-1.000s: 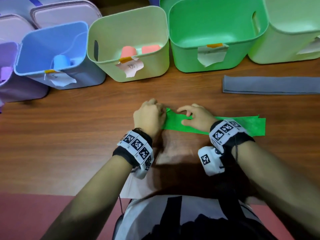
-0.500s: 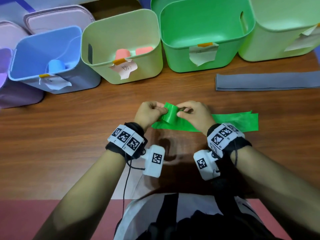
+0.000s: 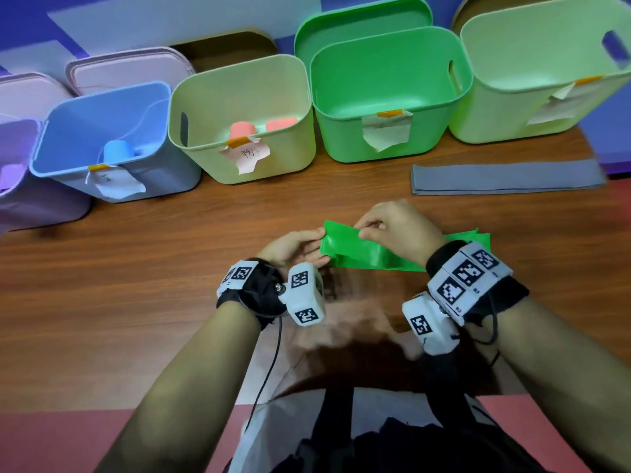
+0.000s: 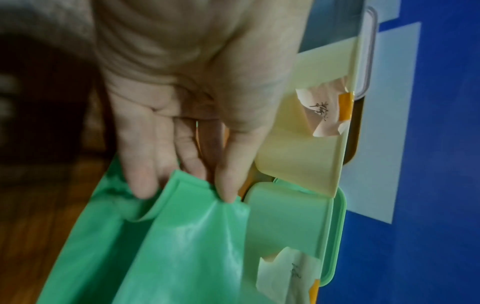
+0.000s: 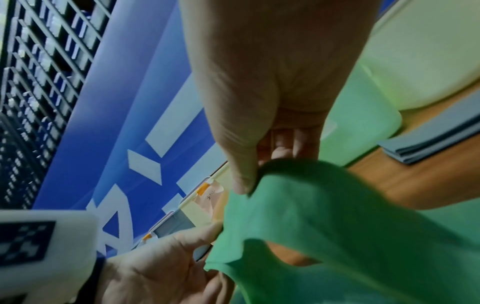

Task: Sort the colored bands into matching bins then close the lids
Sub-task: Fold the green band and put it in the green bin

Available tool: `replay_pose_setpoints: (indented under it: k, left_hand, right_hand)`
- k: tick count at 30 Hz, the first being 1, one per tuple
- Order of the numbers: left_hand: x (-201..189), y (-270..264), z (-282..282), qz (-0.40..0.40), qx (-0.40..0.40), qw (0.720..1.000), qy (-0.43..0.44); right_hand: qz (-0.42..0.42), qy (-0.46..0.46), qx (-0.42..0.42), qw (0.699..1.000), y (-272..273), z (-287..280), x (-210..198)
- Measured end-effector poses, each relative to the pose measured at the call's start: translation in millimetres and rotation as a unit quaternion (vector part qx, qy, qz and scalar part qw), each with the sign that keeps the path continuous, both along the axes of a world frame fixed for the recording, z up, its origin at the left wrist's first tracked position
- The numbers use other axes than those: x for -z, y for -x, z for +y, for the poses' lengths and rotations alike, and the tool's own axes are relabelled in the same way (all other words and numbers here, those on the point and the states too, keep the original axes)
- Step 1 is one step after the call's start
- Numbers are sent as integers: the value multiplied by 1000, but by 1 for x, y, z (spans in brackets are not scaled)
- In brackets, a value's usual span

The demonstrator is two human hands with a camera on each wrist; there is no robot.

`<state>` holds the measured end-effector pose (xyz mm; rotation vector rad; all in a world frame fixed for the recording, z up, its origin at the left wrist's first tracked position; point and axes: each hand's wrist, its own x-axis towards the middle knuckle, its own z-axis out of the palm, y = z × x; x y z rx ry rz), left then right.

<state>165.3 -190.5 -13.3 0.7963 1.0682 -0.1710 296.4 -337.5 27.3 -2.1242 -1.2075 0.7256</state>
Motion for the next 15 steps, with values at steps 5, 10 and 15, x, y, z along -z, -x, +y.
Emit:
replay_pose_setpoints:
  k: [5,10,15]
  left_hand:
    - [8,0,-3,-4,19,1000,-8]
    - [10,-2,-3,87,9,989,-120]
    - [-9,-5,2,94,-14,926,-367]
  right_hand:
    - [-134,47,-88,986,5,-7,-21]
    - [-164,-4,-83,983,4,-8,-51]
    - [-85,-180,47,979,-3,4,-90]
